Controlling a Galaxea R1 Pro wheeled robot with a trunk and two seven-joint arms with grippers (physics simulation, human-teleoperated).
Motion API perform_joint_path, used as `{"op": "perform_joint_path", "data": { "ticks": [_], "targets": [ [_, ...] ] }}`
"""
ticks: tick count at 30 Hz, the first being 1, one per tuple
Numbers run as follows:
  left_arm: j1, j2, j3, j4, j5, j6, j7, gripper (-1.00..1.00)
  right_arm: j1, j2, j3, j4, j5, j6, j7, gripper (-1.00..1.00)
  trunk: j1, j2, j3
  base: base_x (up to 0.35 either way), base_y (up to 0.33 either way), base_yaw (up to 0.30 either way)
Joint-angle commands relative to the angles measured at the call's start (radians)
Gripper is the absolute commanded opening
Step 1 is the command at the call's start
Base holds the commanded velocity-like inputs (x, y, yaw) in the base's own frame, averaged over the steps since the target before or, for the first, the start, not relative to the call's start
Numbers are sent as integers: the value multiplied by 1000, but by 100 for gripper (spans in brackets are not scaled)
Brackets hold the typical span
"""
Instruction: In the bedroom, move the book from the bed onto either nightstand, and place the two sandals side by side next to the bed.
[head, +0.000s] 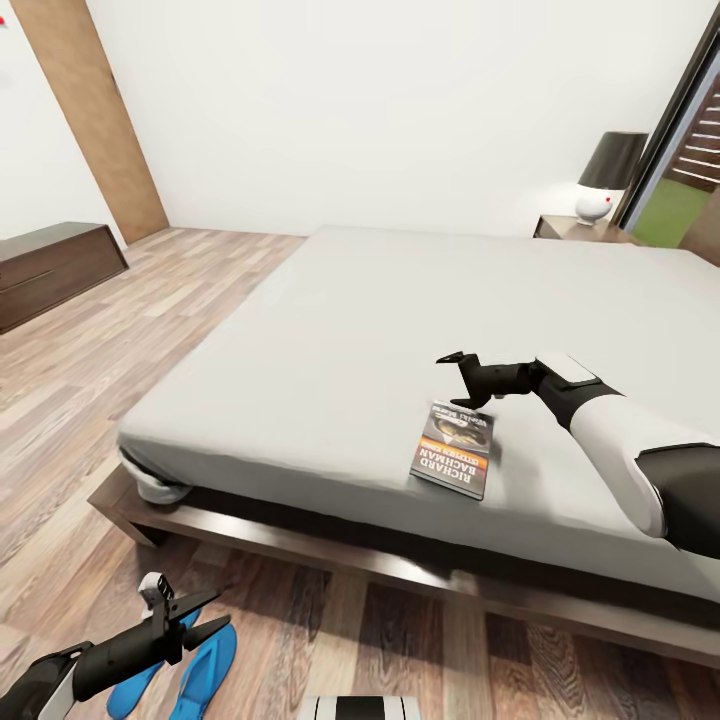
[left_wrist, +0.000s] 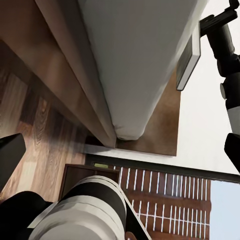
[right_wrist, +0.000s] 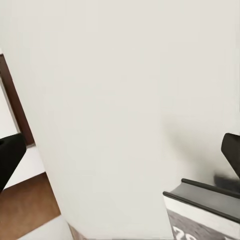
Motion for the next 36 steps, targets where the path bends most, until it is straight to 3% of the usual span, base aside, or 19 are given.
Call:
{"op": "perform_joint_path", "data": {
  "ticks": [1,36],
  "targets": [
    [0,0,0,0,-1,11,-4,100,0,-1,10,-1,-5,3,-10,100,0,0,-1,-85,61,0],
    [0,0,0,0,-1,11,-4,100,0,-1,10,-1,-5,3,-10,100,0,0,-1,-14,7,0]
  ]
}}
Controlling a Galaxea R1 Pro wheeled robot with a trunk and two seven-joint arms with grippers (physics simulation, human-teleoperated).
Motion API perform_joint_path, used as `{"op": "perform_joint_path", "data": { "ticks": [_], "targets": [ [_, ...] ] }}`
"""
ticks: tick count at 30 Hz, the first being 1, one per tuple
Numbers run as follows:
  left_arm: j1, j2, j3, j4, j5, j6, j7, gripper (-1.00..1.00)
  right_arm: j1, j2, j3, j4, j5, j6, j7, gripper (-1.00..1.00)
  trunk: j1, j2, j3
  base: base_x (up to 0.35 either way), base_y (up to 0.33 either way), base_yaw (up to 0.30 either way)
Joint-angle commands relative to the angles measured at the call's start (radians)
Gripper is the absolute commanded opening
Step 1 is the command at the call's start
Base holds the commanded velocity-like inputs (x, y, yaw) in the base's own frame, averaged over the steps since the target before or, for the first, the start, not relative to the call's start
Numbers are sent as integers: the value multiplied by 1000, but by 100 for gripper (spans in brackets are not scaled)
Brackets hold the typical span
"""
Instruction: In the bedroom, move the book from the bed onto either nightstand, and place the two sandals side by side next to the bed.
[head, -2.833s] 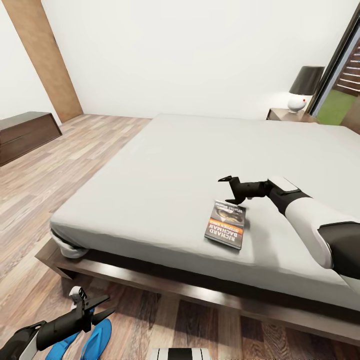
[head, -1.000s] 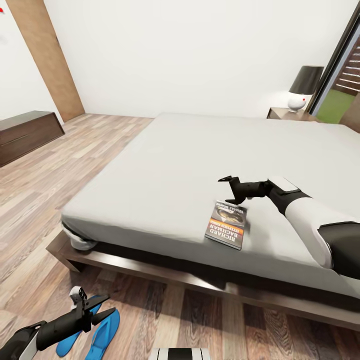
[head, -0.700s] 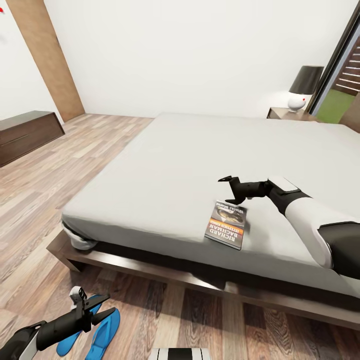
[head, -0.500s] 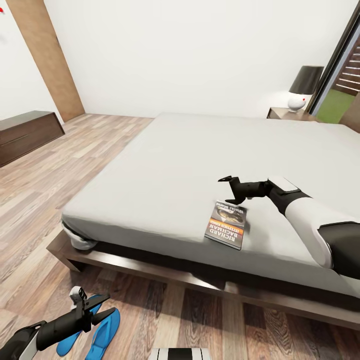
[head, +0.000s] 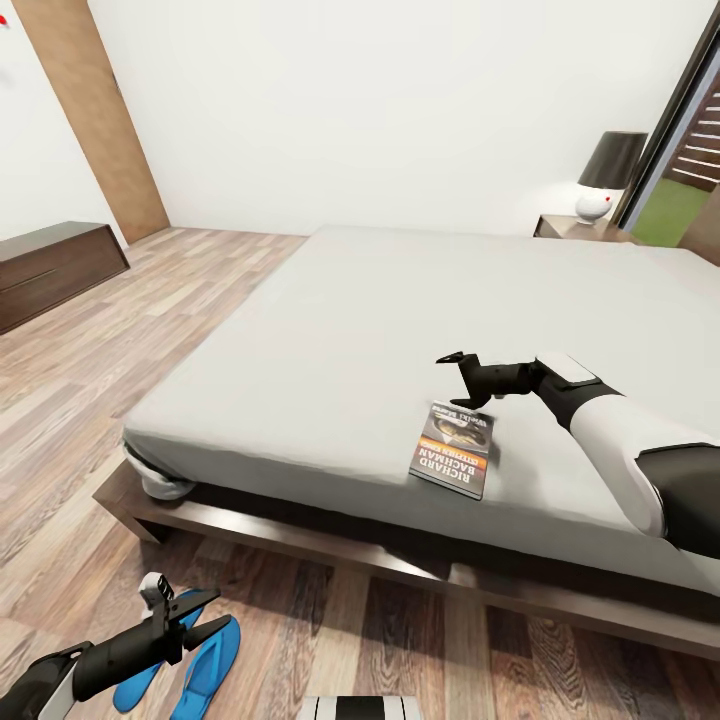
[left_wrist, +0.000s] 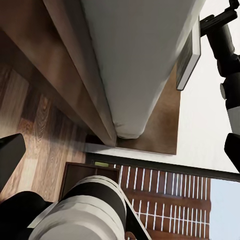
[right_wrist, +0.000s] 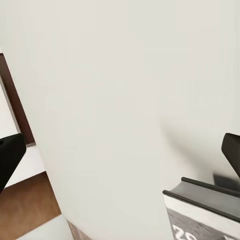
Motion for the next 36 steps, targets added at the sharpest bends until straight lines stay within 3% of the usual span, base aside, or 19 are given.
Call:
{"op": "perform_joint_path", "data": {
  "ticks": [1,36],
  "targets": [
    [0,0,0,0,-1,11,-4,100,0,-1,10,-1,-4,3,-9,100,0,0,-1,0,0,0],
    [0,0,1,0,0,9,-4,100,0,-1,9,-1,-4,3,-9,100,0,0,-1,-5,0,0]
  ]
}}
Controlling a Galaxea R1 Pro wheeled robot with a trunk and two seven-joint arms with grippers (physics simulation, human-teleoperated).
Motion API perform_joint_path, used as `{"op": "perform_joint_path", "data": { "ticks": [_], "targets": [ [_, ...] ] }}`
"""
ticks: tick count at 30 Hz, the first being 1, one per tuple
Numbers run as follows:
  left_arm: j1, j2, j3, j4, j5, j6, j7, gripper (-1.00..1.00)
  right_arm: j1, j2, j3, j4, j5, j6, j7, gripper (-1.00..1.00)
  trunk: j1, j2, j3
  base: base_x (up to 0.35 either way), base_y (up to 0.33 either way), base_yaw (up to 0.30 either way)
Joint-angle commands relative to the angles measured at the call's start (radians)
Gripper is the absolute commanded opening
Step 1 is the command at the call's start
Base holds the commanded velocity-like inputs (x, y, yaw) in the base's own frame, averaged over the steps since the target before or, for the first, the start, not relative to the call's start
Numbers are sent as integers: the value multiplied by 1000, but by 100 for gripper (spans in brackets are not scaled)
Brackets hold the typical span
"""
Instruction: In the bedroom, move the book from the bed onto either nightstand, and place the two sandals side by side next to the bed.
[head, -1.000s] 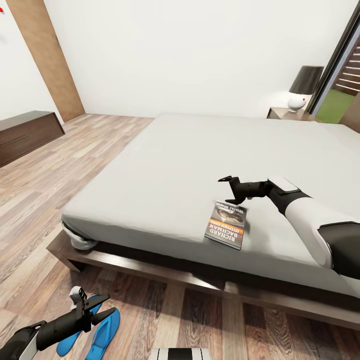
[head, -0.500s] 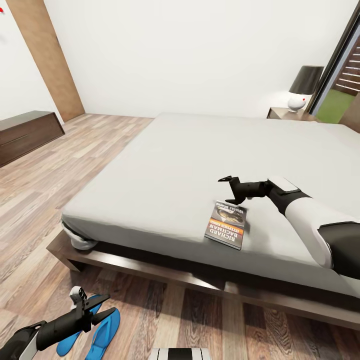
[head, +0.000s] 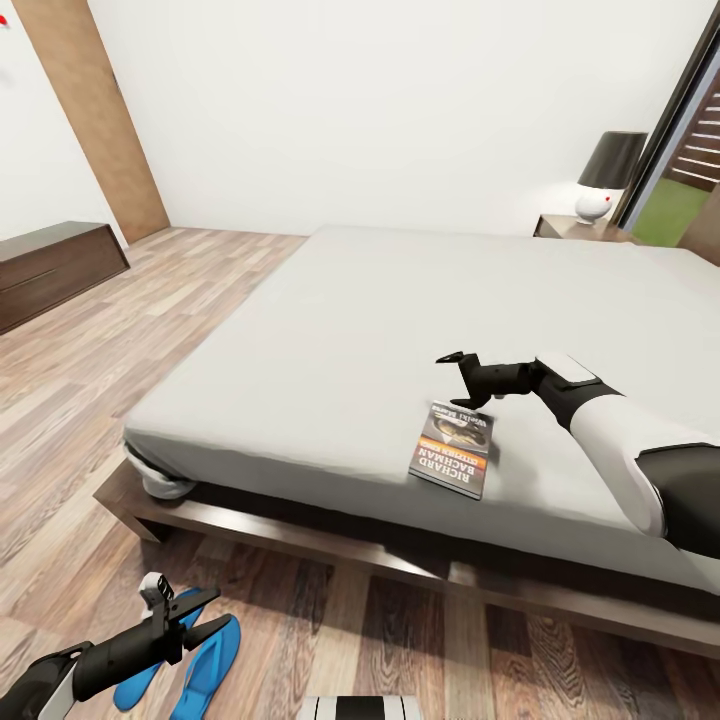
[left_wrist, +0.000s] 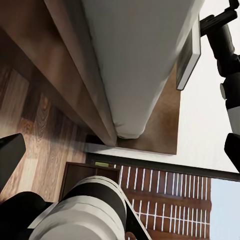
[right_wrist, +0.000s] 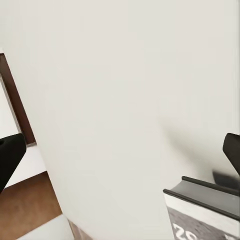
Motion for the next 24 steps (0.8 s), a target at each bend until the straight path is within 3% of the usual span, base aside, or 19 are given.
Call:
{"op": "perform_joint_path", "data": {
  "ticks": [1,24],
  "targets": [
    [0,0,0,0,-1,11,-4,100,0,-1,11,-1,-2,3,-10,100,0,0,-1,-30,0,0],
    [0,0,0,0,0,9,-4,100,0,-1,10,-1,-2,3,-10,100,0,0,-1,-24,0,0]
  ]
}}
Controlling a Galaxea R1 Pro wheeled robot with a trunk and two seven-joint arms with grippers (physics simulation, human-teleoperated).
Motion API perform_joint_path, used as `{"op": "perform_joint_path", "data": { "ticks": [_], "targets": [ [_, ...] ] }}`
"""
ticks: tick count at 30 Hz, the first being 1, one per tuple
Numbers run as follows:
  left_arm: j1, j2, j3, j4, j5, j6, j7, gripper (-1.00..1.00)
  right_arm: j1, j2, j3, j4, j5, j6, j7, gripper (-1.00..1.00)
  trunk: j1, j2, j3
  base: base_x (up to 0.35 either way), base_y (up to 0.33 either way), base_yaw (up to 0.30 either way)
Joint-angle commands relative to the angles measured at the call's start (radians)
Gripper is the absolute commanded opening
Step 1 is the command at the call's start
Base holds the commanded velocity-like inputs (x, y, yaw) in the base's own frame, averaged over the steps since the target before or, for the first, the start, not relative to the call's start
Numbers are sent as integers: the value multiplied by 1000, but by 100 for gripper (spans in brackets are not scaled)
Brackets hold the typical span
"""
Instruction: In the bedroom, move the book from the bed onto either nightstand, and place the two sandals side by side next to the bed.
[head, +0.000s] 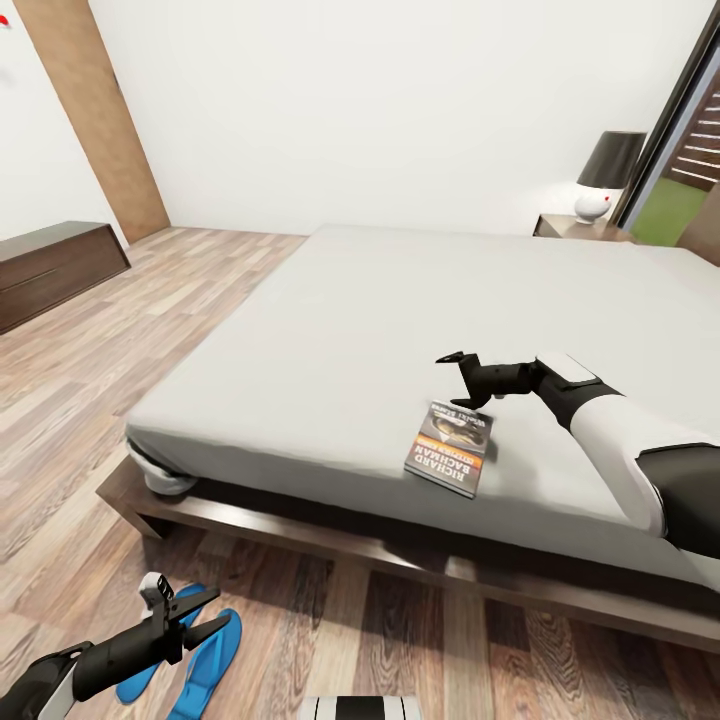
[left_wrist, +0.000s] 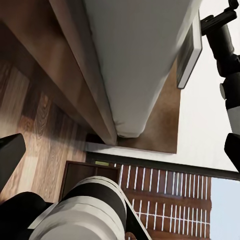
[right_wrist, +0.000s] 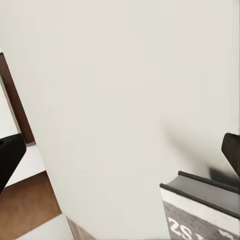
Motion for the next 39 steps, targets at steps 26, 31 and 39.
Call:
{"op": "perform_joint_path", "data": {
  "ticks": [26,31,39],
  "targets": [
    [0,0,0,0,-2,12,-4,100,0,-1,10,0,-4,3,-9,100,0,0,-1,-8,0,0],
    [0,0,0,0,-2,11,-4,100,0,-1,10,-1,-4,3,-9,100,0,0,-1,-13,5,0],
    [0,1,0,0,-2,11,-4,100,0,-1,10,0,-4,3,-9,100,0,0,-1,-51,36,0]
  ]
}}
